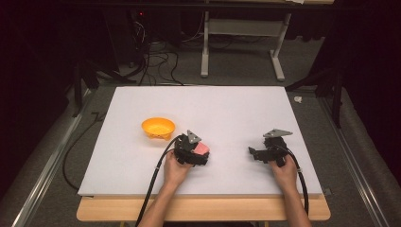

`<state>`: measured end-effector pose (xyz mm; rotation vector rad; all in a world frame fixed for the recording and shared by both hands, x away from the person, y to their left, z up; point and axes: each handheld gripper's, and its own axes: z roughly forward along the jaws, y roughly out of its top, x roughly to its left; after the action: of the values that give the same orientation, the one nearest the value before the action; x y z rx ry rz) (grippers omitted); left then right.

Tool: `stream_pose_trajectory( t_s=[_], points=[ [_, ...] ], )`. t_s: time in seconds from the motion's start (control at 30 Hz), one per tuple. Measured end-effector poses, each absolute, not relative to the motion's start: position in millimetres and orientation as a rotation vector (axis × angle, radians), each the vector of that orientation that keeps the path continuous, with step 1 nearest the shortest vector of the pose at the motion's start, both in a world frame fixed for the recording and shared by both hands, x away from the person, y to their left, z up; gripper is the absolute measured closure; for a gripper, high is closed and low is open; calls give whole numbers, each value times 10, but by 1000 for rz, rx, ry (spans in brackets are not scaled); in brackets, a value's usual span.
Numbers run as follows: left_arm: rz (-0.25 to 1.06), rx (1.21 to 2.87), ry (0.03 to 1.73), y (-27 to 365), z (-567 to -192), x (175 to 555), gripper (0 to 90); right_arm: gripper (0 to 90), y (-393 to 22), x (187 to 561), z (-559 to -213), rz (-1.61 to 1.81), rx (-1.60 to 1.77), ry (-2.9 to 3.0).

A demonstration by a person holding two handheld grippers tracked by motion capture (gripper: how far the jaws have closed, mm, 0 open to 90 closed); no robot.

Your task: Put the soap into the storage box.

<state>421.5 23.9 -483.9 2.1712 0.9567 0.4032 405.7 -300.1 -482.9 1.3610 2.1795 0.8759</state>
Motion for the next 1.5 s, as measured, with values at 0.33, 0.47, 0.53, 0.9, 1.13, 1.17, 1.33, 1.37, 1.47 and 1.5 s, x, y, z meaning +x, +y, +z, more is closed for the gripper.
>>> stream_pose_trajectory(
  t_s=[0.33, 0.47, 0.53, 0.9, 1.13, 1.17, 1.33, 1.37, 1.47, 1.5],
  points=[
    [392, 2156, 944, 287, -4758, 4167, 135, 163, -3002, 4057, -4829, 876, 1358, 2180],
    [390, 2152, 936, 300, -4726, 4144, 135, 163, -3001, 4057, -4829, 876, 1361, 2180],
    [387, 2147, 933, 305, -4712, 4133, 135, 163, -3002, 4057, -4829, 876, 1361, 2180],
    [370, 2142, 918, 359, -4631, 4062, 135, 163, -3003, 4058, -4829, 876, 1359, 2181],
    [363, 2138, 918, 412, -4566, 4031, 135, 163, -3002, 4057, -4829, 876, 1361, 2180],
    [362, 2137, 918, 428, -4551, 4026, 135, 163, -3002, 4057, -4829, 876, 1361, 2180],
    [363, 2131, 921, 456, -4529, 4013, 135, 163, -3002, 4057, -4829, 876, 1361, 2181],
    [368, 2132, 921, 466, -4521, 4009, 135, 163, -3002, 4057, -4829, 876, 1360, 2180],
    [369, 2121, 921, 490, -4502, 3995, 135, 163, -3003, 4058, -4830, 876, 1358, 2180],
    [371, 2119, 920, 497, -4496, 3991, 136, 163, -3003, 4058, -4830, 876, 1358, 2180]
  ],
)
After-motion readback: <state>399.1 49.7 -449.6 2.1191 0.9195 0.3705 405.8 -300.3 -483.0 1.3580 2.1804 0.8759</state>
